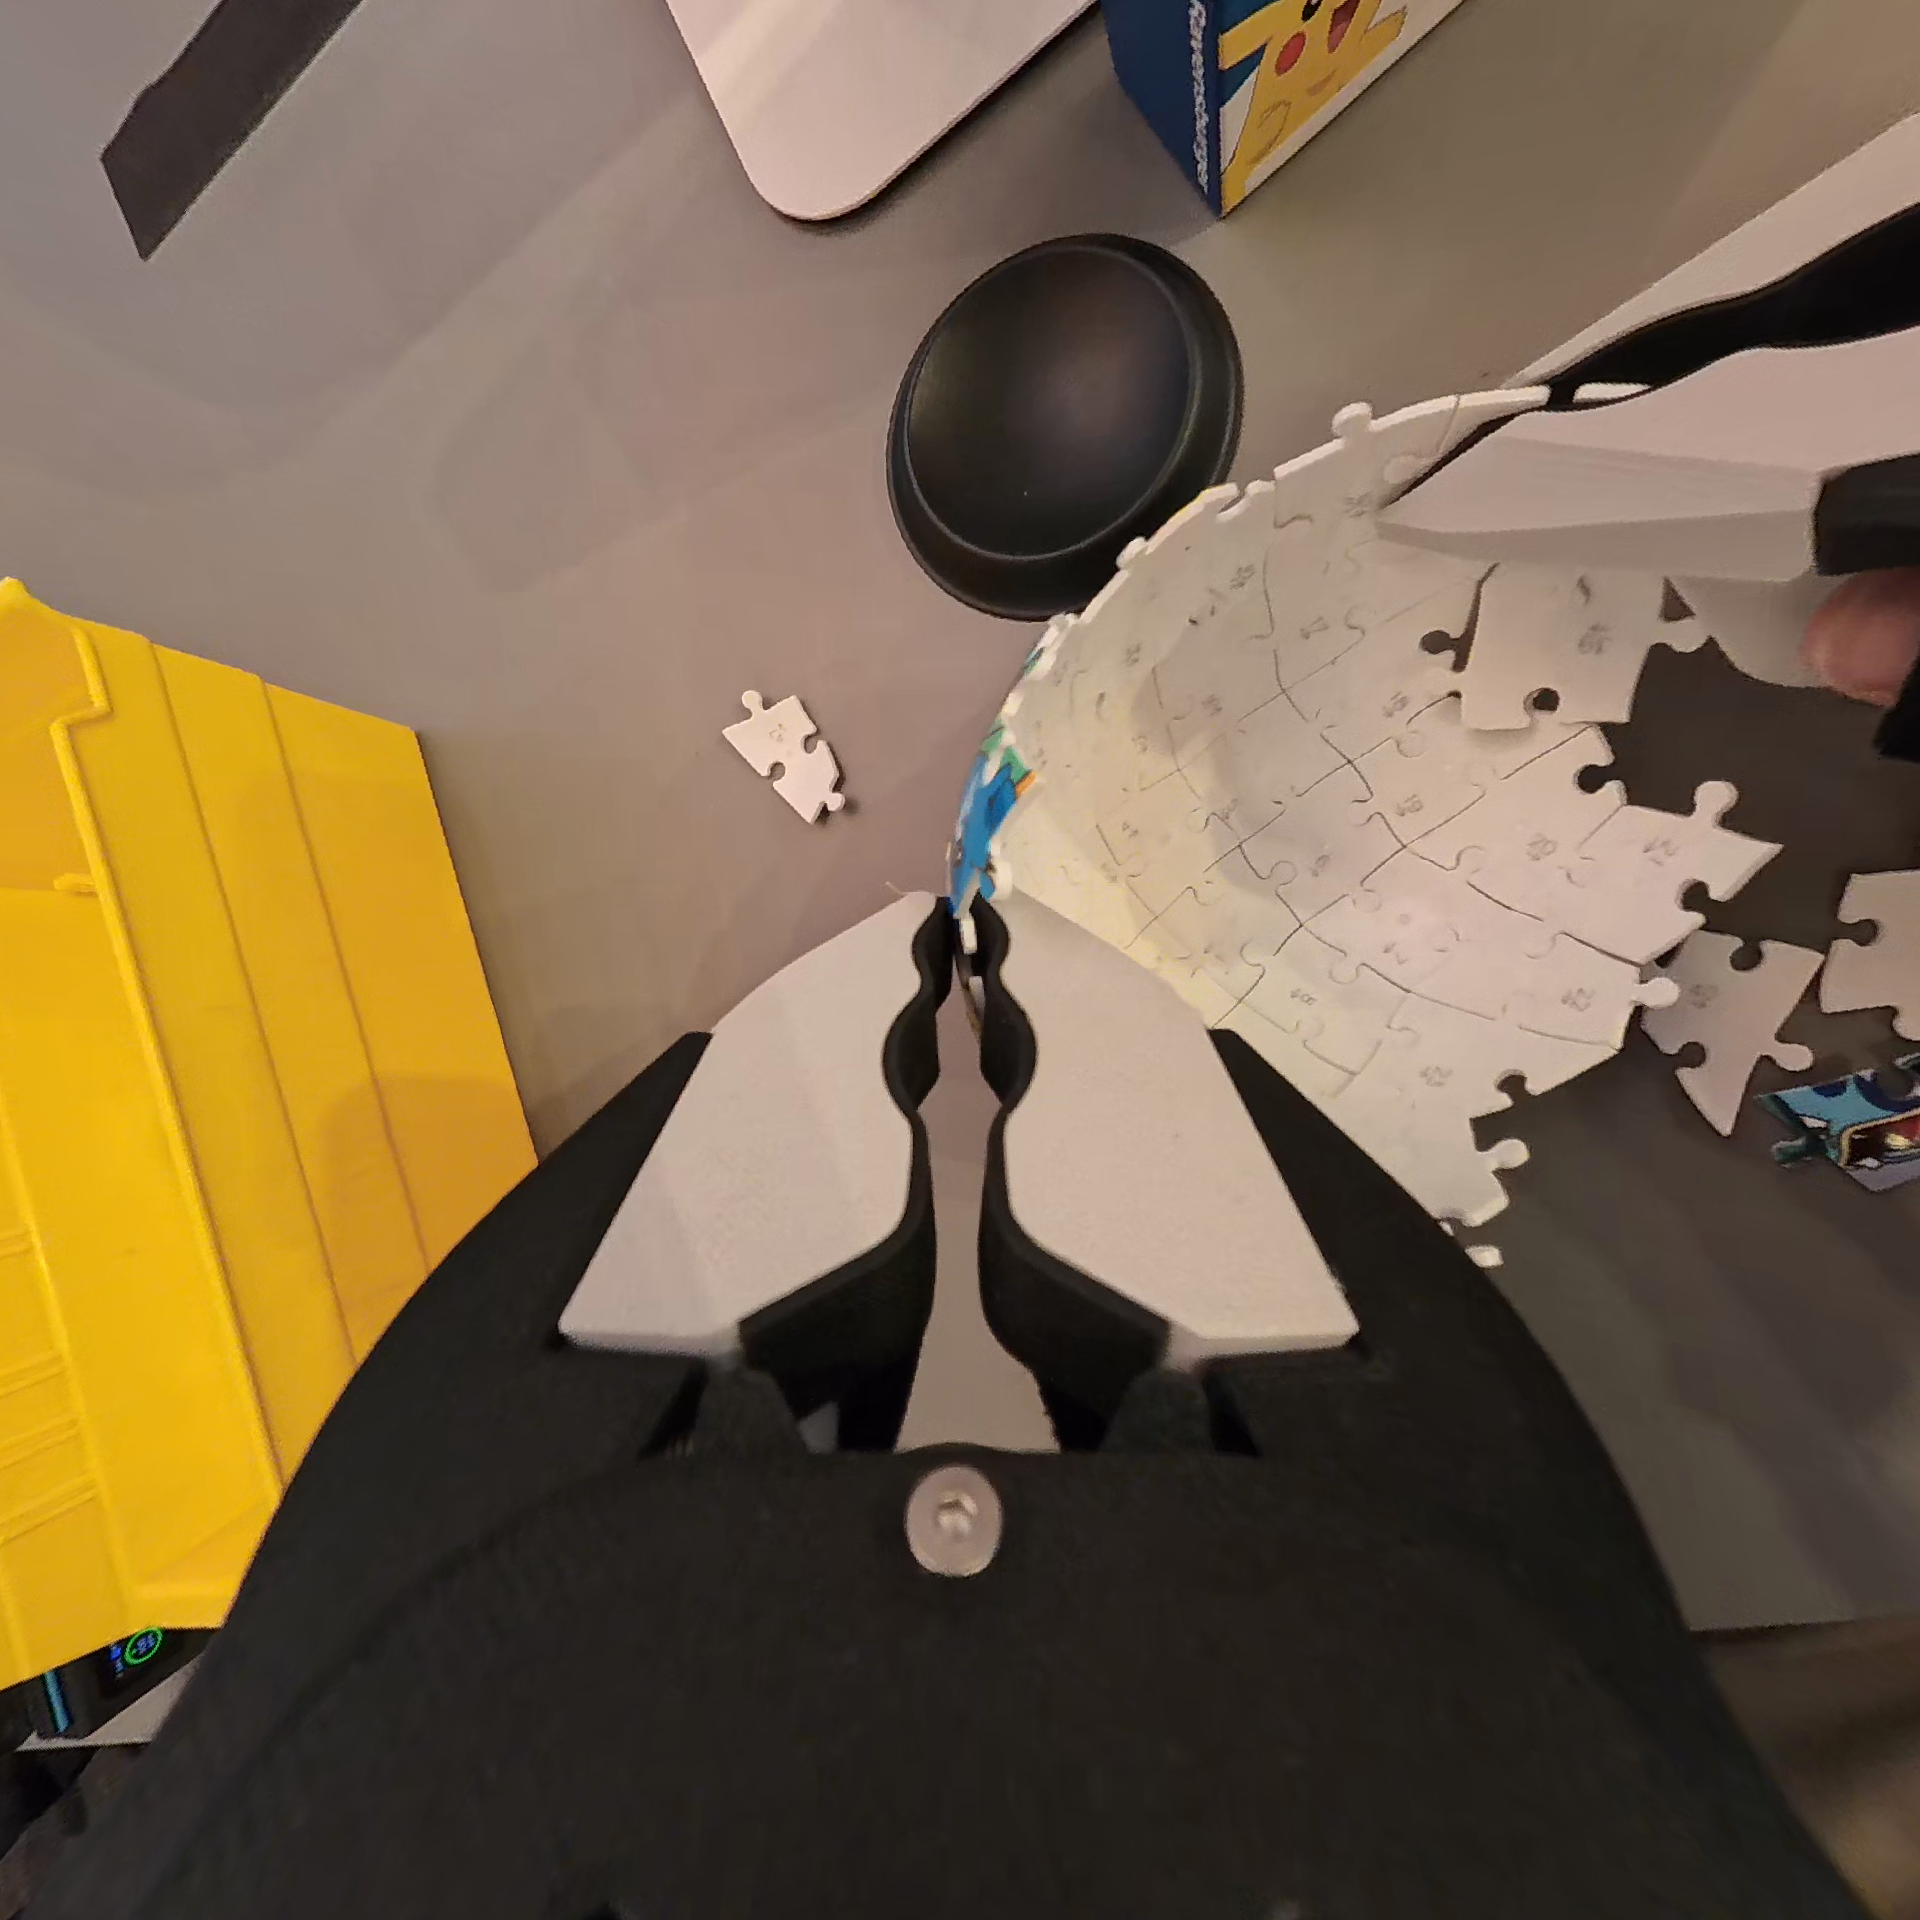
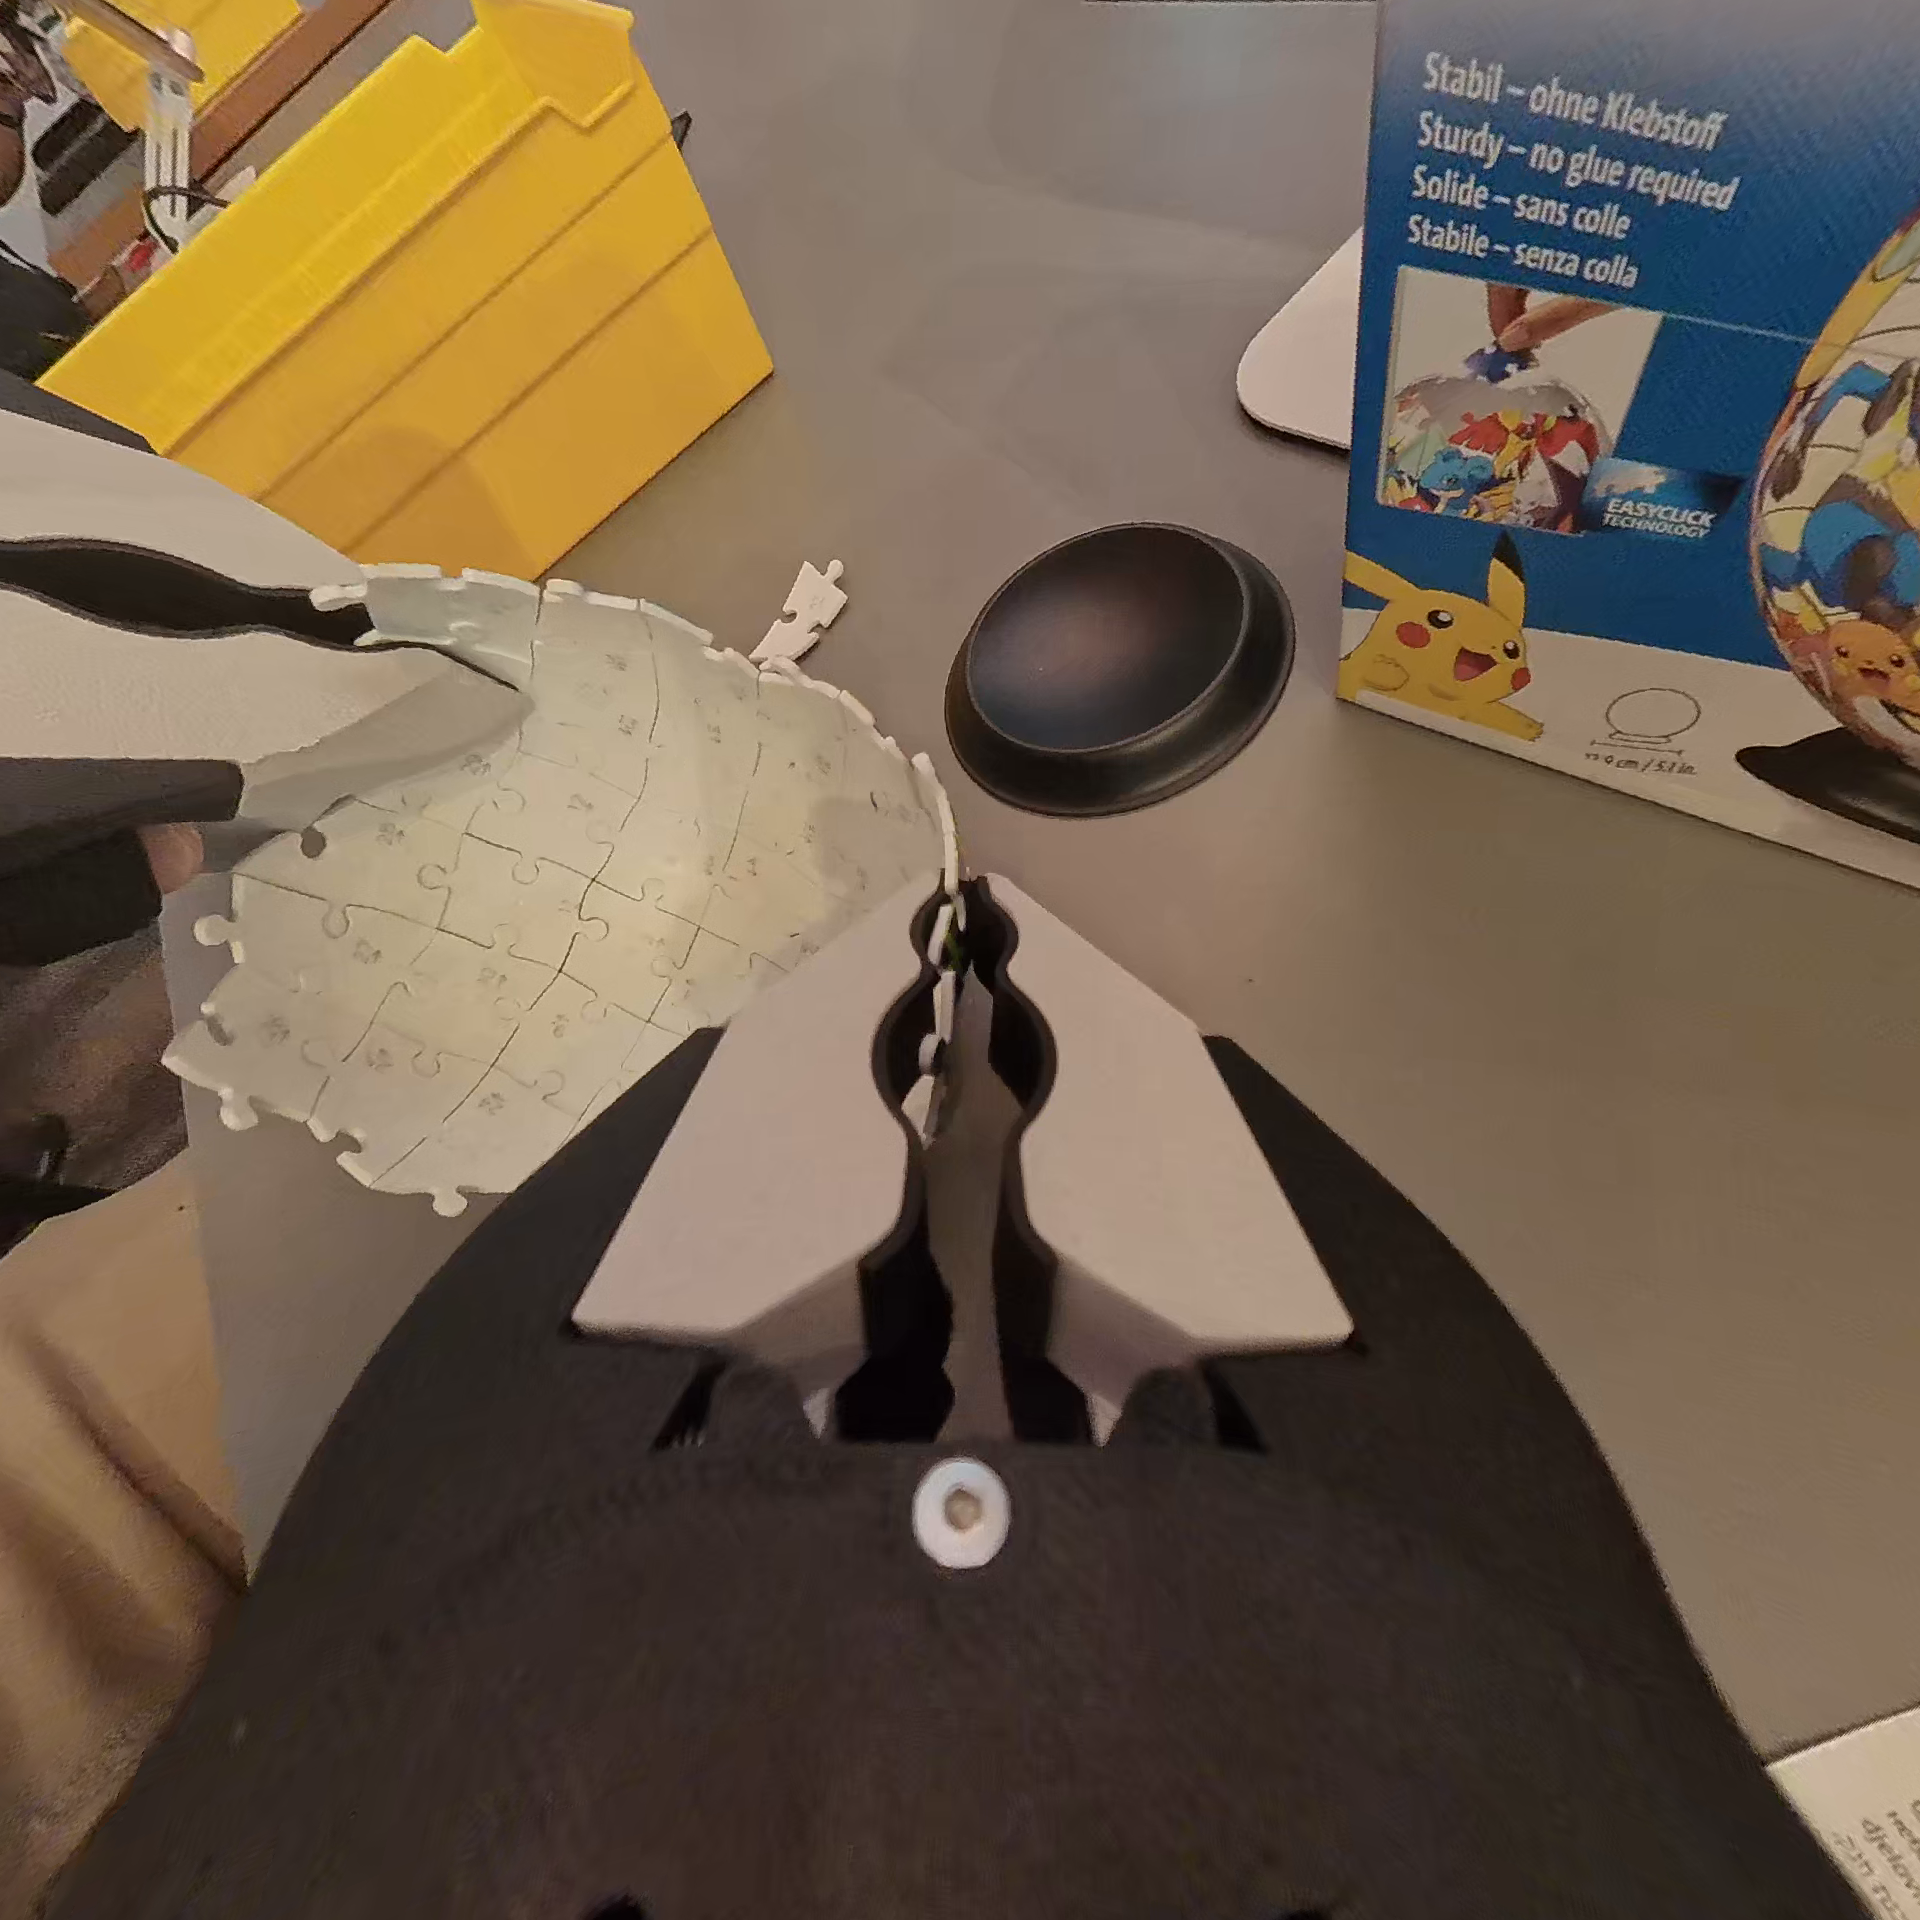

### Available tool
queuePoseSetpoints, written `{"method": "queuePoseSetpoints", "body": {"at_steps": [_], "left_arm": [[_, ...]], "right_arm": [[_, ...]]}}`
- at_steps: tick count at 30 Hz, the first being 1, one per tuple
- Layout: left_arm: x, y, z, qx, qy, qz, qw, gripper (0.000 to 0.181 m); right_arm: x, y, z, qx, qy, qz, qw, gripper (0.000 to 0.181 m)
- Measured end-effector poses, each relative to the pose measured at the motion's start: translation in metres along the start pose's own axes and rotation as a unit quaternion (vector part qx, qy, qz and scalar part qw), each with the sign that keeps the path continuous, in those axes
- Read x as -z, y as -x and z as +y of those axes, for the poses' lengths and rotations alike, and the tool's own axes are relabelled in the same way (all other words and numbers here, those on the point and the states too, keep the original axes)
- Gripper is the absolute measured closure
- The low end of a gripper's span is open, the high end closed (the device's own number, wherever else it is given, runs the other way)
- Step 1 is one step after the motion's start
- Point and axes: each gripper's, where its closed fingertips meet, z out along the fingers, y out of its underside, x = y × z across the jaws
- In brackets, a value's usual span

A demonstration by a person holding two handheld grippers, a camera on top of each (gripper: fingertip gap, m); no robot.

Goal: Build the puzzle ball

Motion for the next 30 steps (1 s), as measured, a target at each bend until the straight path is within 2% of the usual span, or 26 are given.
{"method": "queuePoseSetpoints", "body": {"at_steps": [8, 11, 21, 30], "left_arm": [[0.0, 0.001, 0.001, 0.001, -0.001, -0.001, 1.0, 0.179], [0.0, 0.001, 0.002, 0.003, -0.002, -0.001, 1.0, 0.179], [0.0, 0.0, 0.002, 0.006, -0.006, 0.004, 1.0, 0.179], [0.001, -0.002, 0.002, 0.002, -0.006, 0.005, 1.0, 0.179]], "right_arm": [[0.0, 0.001, 0.0, -0.002, 0.004, -0.006, 1.0, 0.18], [0.003, -0.001, 0.004, -0.008, 0.016, -0.012, 1.0, 0.17], [0.008, 0.002, 0.02, 0.002, 0.056, -0.015, 0.998, 0.174], [0.009, 0.002, 0.02, 0.005, 0.056, -0.018, 0.998, 0.18]]}}
